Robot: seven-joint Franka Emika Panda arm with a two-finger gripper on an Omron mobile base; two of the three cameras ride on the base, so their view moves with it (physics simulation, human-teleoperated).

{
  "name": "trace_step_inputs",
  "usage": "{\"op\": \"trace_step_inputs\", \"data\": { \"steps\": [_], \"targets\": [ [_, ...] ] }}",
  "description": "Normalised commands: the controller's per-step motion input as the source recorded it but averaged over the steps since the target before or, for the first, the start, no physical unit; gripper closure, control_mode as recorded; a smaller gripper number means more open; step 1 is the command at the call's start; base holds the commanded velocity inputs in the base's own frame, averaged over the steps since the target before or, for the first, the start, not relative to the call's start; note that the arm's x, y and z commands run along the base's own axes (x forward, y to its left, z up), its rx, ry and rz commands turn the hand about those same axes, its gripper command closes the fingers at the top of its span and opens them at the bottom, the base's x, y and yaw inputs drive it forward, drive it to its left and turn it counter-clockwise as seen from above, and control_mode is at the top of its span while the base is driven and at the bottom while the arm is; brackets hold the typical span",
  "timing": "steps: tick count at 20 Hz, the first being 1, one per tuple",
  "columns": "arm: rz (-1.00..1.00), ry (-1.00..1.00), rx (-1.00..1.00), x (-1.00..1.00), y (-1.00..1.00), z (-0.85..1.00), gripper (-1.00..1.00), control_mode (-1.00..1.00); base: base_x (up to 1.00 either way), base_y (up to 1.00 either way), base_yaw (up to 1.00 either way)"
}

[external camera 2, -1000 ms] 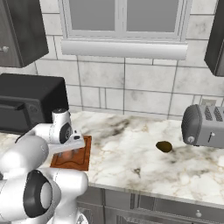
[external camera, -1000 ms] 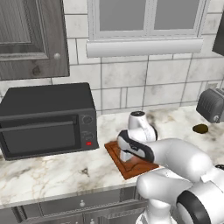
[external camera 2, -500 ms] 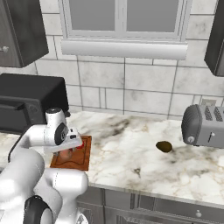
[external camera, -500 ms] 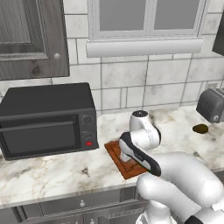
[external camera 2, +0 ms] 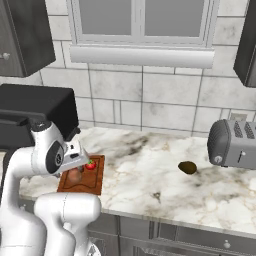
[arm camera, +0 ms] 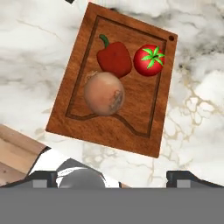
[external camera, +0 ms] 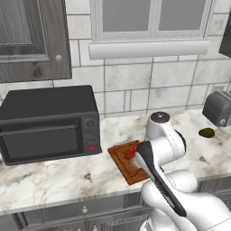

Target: Place the avocado, onion, tomato, and bell pepper on the cutting board.

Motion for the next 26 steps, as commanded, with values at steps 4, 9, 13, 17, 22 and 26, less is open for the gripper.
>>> {"op": "trace_step_inputs", "data": {
  "steps": [4,9,13,17,22,26],
  "targets": [
    [0.0,-0.26,0.0,-0.68,-0.63,0.46,-1.0,-1.0,0.0,0.0,0.0],
    [0.0,-0.17,0.0,-0.32,-0.84,0.45,-1.0,-1.0,0.0,0.0,0.0],
    [0.0,-0.14,0.0,-0.28,-0.81,0.1,-1.0,-1.0,0.0,0.0,0.0],
    [0.0,-0.08,0.0,-0.06,-0.82,0.0,-1.0,-1.0,0.0,0.0,0.0],
    [0.0,-0.01,0.0,0.0,-0.78,0.0,-1.0,-1.0,0.0,0.0,0.0],
    [0.0,0.0,0.0,0.13,-0.78,0.0,-1.0,-1.0,0.0,0.0,0.0]
  ]
}}
